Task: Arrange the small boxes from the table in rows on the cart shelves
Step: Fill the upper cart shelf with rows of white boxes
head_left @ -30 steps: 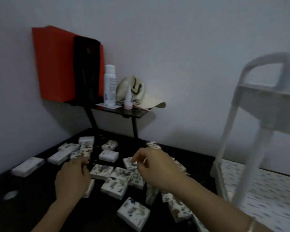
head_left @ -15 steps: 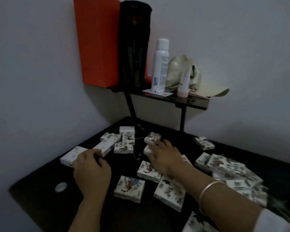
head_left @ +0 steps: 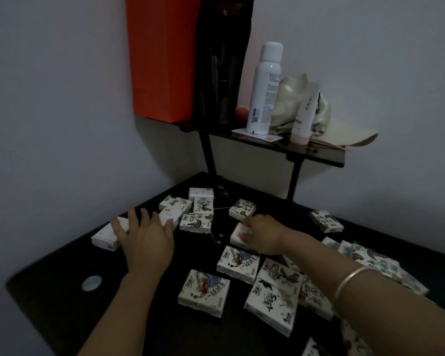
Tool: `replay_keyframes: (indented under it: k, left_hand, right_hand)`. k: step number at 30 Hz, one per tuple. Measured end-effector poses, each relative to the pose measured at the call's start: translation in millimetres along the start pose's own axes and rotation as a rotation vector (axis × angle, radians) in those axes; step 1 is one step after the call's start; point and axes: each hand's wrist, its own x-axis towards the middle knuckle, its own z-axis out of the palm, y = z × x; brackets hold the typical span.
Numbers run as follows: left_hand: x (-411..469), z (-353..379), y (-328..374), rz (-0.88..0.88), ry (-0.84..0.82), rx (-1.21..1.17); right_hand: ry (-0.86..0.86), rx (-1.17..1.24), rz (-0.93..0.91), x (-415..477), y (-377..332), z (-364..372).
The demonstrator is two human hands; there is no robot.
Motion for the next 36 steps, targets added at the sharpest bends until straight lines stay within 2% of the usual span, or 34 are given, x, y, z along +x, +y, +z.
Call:
replay_keyframes:
  k: [2,6,11,13,16,19,26,30,34,36]
  left_hand:
    - [-2,-5,3,0.034,0.021,-0.048]
    - [-2,-9,1,0.054,-0.005,-0.185]
    - [-11,-16,10,0.191,-0.103,-0.323]
    - [-13,-17,11,0.186,-0.121,-0.356]
    - [-10,-25,13,0.133,-0.154,-0.604]
    - [-10,-33,23,0.046,-0.342,-0.897]
    - [-12,-27,25,-0.023,-0.325,-0.933]
    - [-28,-45,28,-0.034,-0.319,-1.059]
    - [-48,-81,50,0.1,-0.465,-1.148]
    - [-58,-109,70,0.184,-0.505,-1.188]
  right_hand:
    - [0.026,0.026,-0.017,-3,-2,0]
    - [0.074,0.245,-0.069,-13,-5,1]
    - [0.132,0.306,-0.079,-24,-10,5]
    - [0.166,0.329,-0.074,-29,-9,8]
    - [0.245,0.293,-0.083,-35,-7,11]
    - [0.298,0.309,-0.101,-40,-5,10]
    - [0.445,0.4,-0.089,-56,-2,3]
    - [0.452,0.278,-0.126,-79,-1,-14]
    - [0.432,0.383,-0.161,-121,3,-45]
    - [0.478,0.429,-0.184,-149,8,-59]
